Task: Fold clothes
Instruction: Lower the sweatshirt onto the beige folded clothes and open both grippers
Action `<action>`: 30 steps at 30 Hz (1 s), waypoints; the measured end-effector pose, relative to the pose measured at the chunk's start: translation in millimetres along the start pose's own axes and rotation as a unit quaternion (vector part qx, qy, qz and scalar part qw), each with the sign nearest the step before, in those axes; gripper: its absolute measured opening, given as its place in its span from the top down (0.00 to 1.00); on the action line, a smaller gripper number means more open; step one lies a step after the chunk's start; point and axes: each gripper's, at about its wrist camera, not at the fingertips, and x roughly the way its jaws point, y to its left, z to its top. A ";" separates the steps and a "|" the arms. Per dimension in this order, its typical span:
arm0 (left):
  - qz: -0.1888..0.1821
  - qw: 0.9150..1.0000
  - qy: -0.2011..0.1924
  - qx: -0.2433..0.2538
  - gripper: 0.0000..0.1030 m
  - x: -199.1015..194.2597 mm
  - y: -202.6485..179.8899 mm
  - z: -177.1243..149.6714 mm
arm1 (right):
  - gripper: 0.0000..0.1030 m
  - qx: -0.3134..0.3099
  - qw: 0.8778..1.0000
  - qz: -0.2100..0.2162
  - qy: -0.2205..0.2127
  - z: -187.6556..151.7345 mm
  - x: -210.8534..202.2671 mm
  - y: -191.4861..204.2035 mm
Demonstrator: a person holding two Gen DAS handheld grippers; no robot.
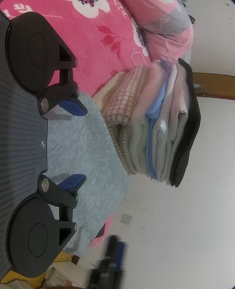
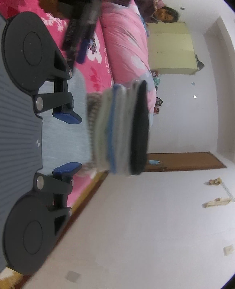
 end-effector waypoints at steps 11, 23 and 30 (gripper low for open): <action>-0.002 1.000 0.023 -0.004 0.30 33.5 13.2 6.0 | 0.69 0.032 0.989 0.053 0.135 39.4 123.8 -21.2; -0.010 1.000 0.013 -0.001 0.30 19.8 20.2 5.8 | 0.72 0.093 0.991 0.008 0.097 62.8 108.9 -32.9; -0.058 0.998 0.001 0.032 0.30 -18.2 3.6 -5.3 | 0.71 0.098 0.991 0.056 0.075 37.9 8.9 -19.6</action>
